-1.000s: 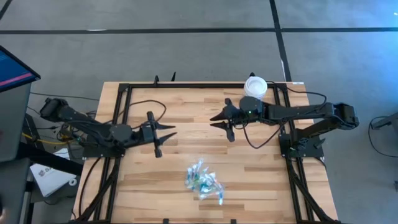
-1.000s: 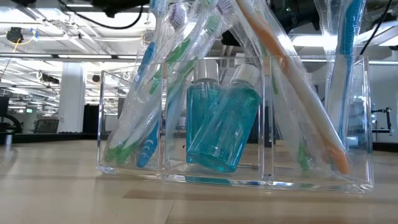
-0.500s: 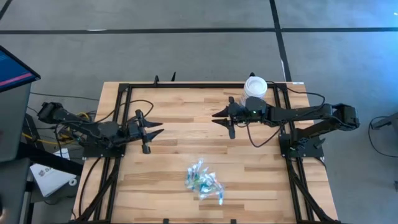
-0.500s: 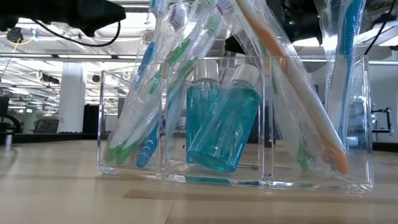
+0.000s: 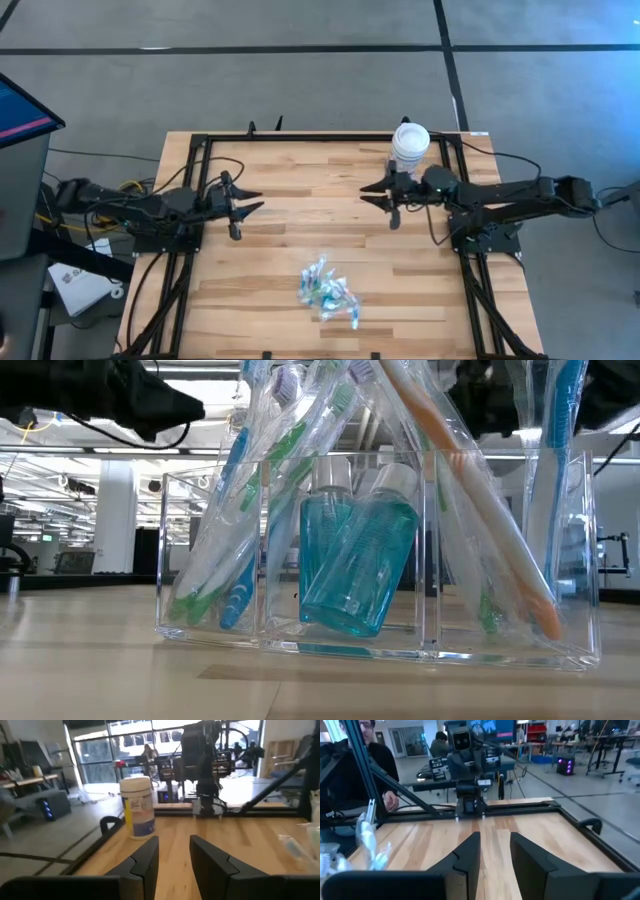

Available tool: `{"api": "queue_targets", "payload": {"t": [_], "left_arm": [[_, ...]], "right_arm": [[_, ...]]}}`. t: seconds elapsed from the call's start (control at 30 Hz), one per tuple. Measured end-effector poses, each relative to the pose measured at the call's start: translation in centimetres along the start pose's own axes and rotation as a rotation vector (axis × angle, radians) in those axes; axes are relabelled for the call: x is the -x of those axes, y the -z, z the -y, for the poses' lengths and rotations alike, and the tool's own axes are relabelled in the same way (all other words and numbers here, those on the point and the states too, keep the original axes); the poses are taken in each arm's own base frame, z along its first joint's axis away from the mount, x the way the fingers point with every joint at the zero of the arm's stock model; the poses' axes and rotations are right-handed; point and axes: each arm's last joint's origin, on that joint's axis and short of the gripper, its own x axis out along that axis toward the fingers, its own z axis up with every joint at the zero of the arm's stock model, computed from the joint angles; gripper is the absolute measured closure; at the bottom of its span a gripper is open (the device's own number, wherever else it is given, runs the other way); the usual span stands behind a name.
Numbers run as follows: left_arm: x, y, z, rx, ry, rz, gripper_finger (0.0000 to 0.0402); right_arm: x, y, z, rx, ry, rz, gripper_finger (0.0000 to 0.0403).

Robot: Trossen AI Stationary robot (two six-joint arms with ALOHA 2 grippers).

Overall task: Pick & Place toothbrushing station
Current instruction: Return to Home Position

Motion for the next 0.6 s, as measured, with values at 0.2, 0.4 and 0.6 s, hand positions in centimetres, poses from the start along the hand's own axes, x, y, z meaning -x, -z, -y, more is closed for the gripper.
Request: {"api": "queue_targets", "payload": {"t": [0.2,0.4,0.6], "left_arm": [[0.0,0.9,-0.2,0.023,0.008,-0.083,0.0297],[0.3,1.0,-0.3,0.038,-0.01,-0.107,0.0297],[0.8,0.9,-0.5,0.054,0.004,-0.105,0.0297]], "right_arm": [[2.9,1.5,-0.2,-0.005,0.053,0.023,0.0305],[4.6,2.5,-0.4,-0.037,0.083,0.084,0.0305],[5.4,3.3,-0.9,0.011,0.055,0.116,0.0305]]}}
